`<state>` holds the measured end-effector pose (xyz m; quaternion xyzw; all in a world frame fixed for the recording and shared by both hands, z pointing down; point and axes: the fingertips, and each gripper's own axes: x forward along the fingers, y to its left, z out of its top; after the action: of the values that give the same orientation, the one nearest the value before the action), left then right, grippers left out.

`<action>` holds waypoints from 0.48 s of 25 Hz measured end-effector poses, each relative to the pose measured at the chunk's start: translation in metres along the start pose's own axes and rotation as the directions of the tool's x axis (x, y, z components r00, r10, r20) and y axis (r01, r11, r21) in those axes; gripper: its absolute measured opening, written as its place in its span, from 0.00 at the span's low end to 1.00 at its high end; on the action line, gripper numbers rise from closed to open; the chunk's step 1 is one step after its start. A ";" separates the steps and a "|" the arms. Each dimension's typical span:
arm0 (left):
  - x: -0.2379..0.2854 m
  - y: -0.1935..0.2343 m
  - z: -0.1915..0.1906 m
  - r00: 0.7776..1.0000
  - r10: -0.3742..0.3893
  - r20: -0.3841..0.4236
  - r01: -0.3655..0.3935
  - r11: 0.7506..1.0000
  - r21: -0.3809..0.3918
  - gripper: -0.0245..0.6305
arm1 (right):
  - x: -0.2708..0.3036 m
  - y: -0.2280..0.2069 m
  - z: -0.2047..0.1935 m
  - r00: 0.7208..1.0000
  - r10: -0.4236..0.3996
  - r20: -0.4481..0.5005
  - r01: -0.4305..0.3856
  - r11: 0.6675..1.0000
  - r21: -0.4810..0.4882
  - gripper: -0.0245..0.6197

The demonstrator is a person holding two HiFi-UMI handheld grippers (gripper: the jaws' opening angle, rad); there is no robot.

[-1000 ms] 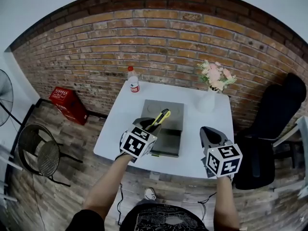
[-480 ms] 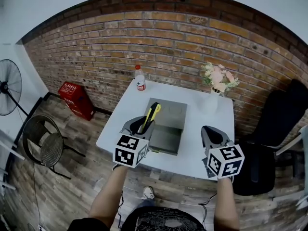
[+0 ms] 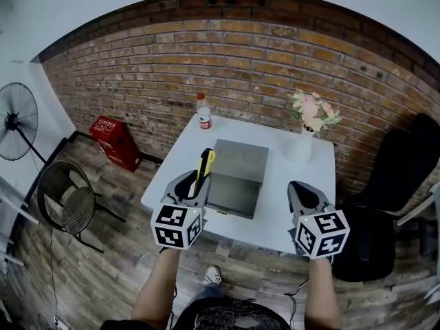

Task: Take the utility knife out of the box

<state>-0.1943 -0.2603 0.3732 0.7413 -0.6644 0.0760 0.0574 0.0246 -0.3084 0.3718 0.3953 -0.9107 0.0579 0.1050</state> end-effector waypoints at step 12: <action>-0.014 0.001 -0.006 1.000 0.022 -0.009 -0.022 1.000 -0.019 0.23 | -0.008 0.003 -0.001 1.000 0.007 0.017 -0.007 1.000 0.009 0.07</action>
<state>-0.1973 -0.2452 0.3764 0.7329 -0.6730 0.0733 0.0664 0.0285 -0.3006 0.3707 0.3932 -0.9126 0.0591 0.0954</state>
